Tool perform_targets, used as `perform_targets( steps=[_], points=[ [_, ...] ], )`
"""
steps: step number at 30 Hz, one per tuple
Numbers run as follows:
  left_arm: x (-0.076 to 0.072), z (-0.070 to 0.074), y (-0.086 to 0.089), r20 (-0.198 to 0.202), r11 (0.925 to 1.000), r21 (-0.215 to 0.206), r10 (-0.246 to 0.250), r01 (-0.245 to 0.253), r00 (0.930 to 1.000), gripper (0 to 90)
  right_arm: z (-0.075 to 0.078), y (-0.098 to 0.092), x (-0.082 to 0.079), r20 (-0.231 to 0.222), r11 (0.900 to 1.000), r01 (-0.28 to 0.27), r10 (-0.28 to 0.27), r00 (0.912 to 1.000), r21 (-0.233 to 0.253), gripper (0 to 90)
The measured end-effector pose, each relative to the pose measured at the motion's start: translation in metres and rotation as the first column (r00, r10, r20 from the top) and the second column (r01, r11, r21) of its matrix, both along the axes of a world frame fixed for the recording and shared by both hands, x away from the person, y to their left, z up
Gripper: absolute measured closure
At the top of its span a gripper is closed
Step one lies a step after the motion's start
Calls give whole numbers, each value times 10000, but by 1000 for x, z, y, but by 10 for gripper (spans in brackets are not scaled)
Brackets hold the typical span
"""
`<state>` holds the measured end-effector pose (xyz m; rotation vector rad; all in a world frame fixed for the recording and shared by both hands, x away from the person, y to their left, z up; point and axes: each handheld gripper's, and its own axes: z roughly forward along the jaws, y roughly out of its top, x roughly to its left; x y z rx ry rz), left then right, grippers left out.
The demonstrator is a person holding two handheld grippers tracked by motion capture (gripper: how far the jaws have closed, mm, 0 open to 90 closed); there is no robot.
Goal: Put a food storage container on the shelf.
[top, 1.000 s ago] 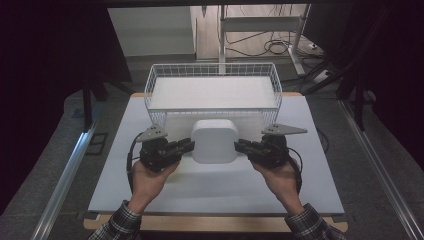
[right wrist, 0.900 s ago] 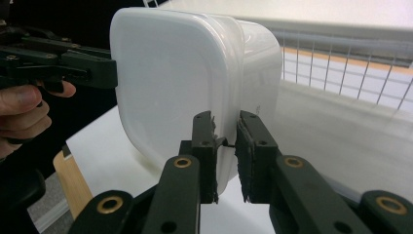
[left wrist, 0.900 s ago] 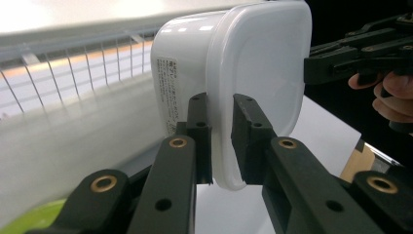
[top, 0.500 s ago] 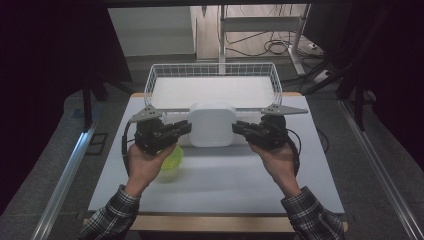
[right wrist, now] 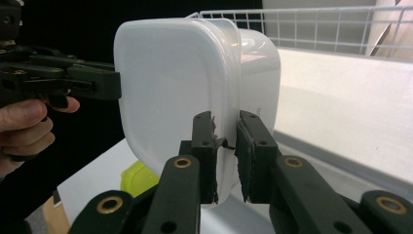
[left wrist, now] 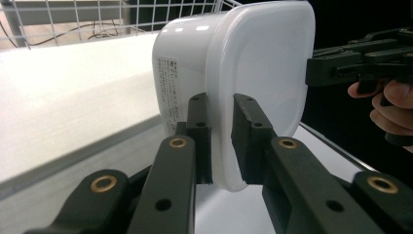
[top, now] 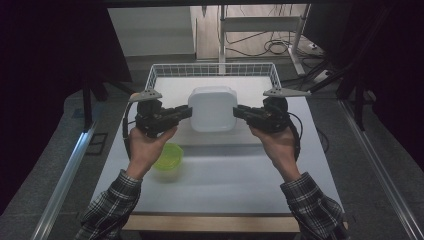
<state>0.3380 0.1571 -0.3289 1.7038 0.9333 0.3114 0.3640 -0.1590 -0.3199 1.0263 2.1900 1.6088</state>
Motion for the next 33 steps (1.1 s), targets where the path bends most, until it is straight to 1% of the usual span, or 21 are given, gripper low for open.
perform_targets(
  steps=[7,11,17,23,27,32,33],
  points=[
    [13,10,2,29,9999,-127,44,-44,10000,791,10,1,12,-20,9999,90,-90,10000,136,783],
    [22,15,4,51,9996,-276,44,-43,10000,791,16,3,22,-42,9997,133,-132,9999,209,782],
    [37,20,6,-17,9995,-295,105,-106,9999,790,21,6,36,-123,9993,249,-246,9996,277,780],
    [52,17,7,-142,9992,-351,192,-197,9997,783,20,8,48,-325,9988,381,-371,9988,306,779],
    [60,13,6,-293,9986,-364,378,-389,9989,774,17,11,55,-445,9985,519,-510,9977,183,776],
    [66,10,6,-361,9982,-402,439,-453,9984,758,16,14,61,-545,9984,550,-541,9970,149,771],
    [67,10,7,-367,9978,-519,387,-406,9986,746,16,14,62,-556,9984,547,-537,9970,163,767]
  ],
)
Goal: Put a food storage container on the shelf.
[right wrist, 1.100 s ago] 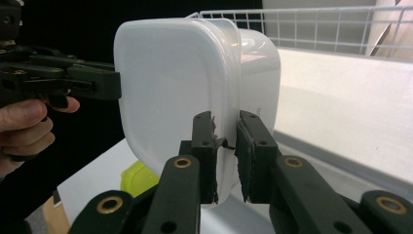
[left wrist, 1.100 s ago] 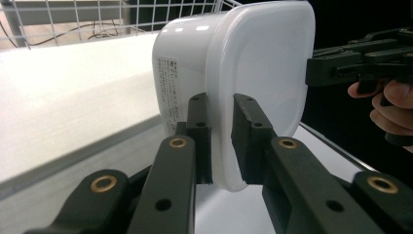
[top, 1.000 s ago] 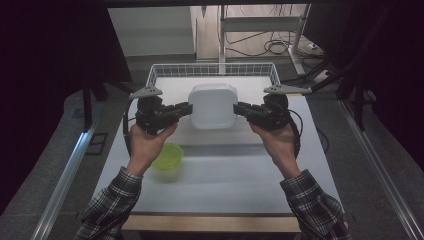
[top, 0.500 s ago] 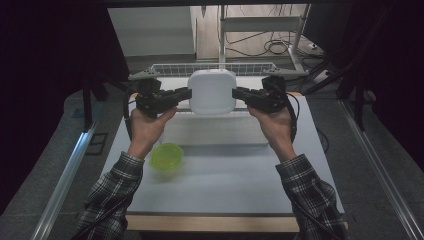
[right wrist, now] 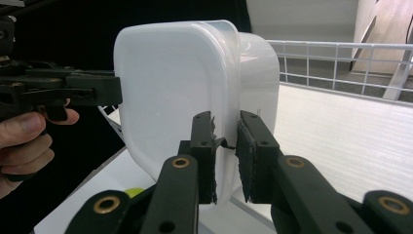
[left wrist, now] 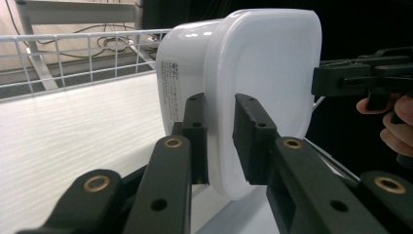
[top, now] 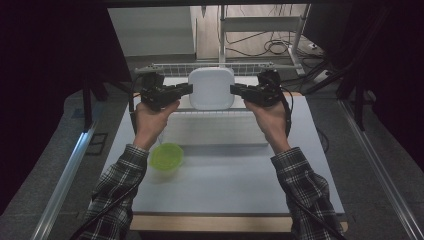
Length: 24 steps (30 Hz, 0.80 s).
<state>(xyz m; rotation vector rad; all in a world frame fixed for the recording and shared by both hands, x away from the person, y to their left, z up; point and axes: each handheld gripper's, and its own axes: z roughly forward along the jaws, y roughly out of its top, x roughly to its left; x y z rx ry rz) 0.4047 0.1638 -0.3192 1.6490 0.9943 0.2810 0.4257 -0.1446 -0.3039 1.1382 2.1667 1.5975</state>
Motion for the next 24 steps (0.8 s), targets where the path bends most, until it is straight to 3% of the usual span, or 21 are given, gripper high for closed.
perform_targets(
  steps=[15,21,24],
  points=[
    [10,-1,-4,41,9999,-165,20,-19,10000,641,-1,2,13,-179,10000,1,-1,9998,-25,690],
    [14,-4,-8,115,9998,86,180,-181,9998,606,-6,4,18,-165,9996,107,-111,9998,-276,666],
    [17,-5,-10,106,9993,281,241,-244,9997,599,-7,4,21,-259,9998,107,-112,9996,-176,657]
  ],
)
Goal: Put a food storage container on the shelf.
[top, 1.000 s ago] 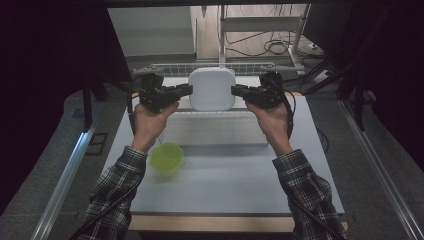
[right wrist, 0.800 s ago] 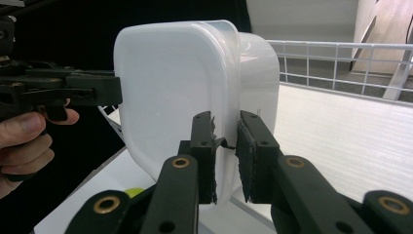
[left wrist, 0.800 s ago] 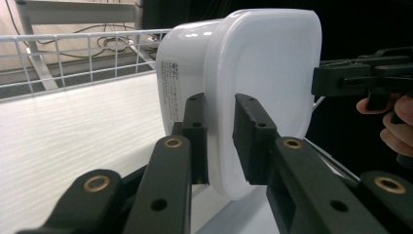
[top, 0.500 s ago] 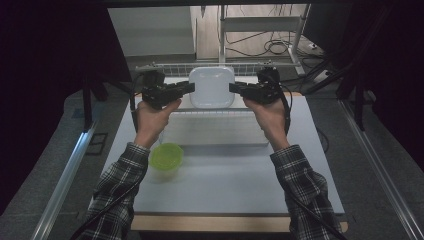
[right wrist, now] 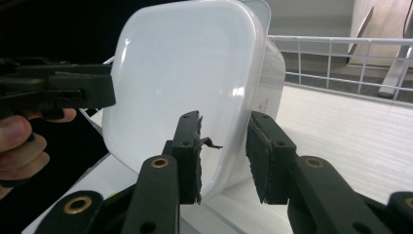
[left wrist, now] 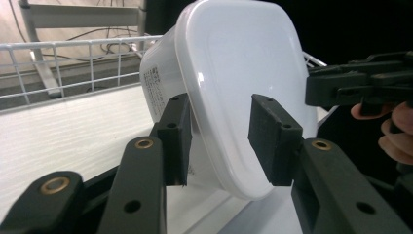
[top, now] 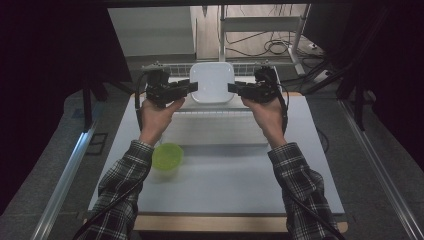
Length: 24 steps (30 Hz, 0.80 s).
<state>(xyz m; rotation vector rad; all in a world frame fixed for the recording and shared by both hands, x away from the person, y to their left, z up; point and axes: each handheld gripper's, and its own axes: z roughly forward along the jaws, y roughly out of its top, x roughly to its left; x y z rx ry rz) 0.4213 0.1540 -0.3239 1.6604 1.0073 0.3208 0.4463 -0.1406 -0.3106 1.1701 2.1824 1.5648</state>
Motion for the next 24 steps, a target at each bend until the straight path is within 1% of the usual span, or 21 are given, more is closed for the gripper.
perform_targets(
  steps=[2,3,7,9,11,15,17,21,24],
  points=[
    [2,-1,-1,-8,9997,216,88,-88,10000,594,0,0,2,-23,10000,44,-44,10000,32,643],
    [3,-2,-2,-10,9996,247,133,-132,9999,589,0,0,3,-30,10000,42,-42,10000,37,637],
    [7,-3,-1,-114,9997,120,197,-196,9997,582,1,1,6,-106,9999,167,-167,9998,11,609],
    [9,-4,-2,-156,9997,159,203,-200,9997,577,2,3,8,-45,9994,317,-317,9995,-118,602],
    [11,-4,-2,-122,9997,93,235,-234,9996,568,3,5,9,13,9987,439,-439,9990,-262,600],
    [13,-4,-2,-142,9997,88,248,-247,9996,562,2,7,11,177,9972,692,-687,9975,-285,600],
    [14,-3,-3,-112,9995,145,287,-286,9995,555,2,8,12,239,9962,832,-826,9963,-265,600],
    [18,-2,-4,-39,9982,237,543,-542,9985,528,2,10,15,318,9938,1091,-1085,9936,-201,603],
    [21,-4,-5,171,9966,237,790,-794,9967,495,1,11,18,386,9921,1235,-1227,9917,-199,590]
  ],
)
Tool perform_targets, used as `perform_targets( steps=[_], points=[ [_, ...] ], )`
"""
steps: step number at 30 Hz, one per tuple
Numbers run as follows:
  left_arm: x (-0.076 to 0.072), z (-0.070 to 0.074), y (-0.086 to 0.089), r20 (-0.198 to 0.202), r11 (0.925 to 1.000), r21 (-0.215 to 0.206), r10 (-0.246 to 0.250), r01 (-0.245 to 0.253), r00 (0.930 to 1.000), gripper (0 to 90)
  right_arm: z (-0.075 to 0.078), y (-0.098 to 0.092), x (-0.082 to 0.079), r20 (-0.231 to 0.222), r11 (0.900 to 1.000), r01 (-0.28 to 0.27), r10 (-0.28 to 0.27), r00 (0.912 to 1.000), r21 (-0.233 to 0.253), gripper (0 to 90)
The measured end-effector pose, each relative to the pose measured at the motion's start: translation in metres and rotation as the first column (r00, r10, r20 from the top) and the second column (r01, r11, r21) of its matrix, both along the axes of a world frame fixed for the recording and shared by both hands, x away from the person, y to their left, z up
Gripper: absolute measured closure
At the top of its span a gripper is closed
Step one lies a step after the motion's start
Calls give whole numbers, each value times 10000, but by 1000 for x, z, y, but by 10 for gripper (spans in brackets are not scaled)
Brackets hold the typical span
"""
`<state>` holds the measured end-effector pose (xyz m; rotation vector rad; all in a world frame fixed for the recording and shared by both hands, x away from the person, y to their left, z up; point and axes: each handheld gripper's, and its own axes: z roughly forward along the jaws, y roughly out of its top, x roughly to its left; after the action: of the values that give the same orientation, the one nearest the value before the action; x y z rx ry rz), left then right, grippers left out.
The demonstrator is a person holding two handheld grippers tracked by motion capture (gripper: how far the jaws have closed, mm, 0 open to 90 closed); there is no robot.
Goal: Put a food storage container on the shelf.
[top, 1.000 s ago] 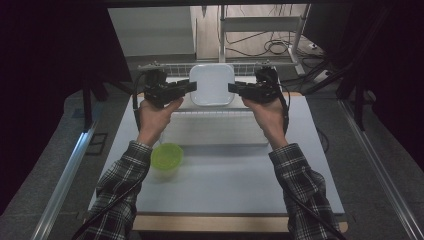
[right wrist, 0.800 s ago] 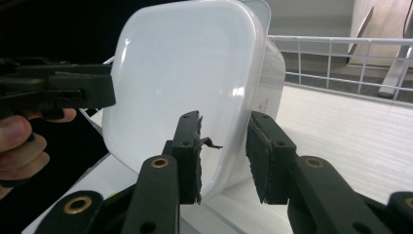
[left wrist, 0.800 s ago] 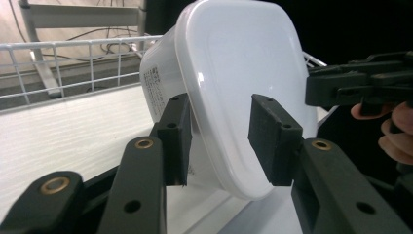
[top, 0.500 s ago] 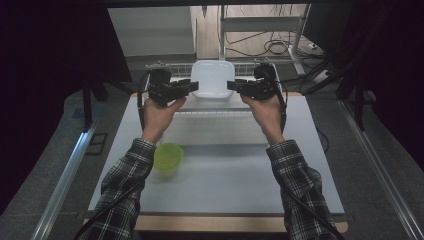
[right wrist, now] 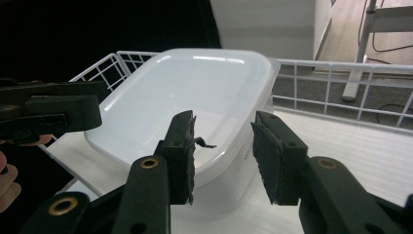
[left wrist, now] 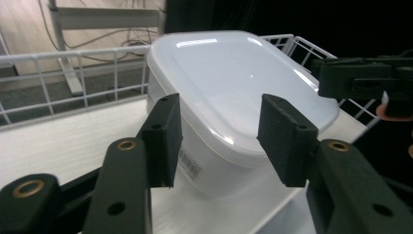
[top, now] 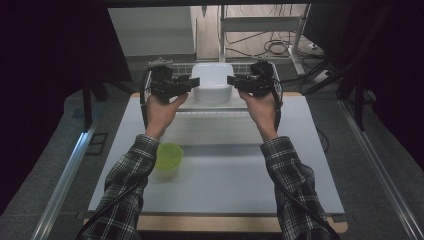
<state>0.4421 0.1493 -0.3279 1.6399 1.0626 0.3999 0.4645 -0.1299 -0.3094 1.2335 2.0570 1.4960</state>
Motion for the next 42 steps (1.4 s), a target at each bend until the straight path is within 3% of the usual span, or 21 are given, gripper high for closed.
perform_targets(
  steps=[6,11,14,20,26,32,42],
  points=[
    [-1,-2,-1,264,10000,-13,62,-62,9996,446,2,-2,-3,307,9998,176,-173,9994,-104,514],
    [-9,-1,1,355,9996,-89,-255,258,9990,359,6,-9,-14,458,9999,-134,133,9989,31,453],
    [-17,-1,2,412,9986,150,-517,512,9978,297,5,-12,-20,507,9990,-427,432,9978,-110,419],
    [-37,-6,2,543,9910,908,-1040,988,9931,200,-4,-20,-32,615,9959,-833,854,9944,-358,365],
    [-54,-15,6,417,9874,800,-1404,1368,9892,127,-14,-26,-44,645,9932,-1074,1101,9918,-441,315],
    [-69,-29,10,289,9803,962,-1758,1723,9840,75,-24,-28,-57,647,9874,-1416,1461,9871,-701,266],
    [-99,-47,12,486,9743,1391,-1852,1770,9815,45,-41,-27,-80,694,9741,-2057,2126,9747,-943,178]
  ],
)
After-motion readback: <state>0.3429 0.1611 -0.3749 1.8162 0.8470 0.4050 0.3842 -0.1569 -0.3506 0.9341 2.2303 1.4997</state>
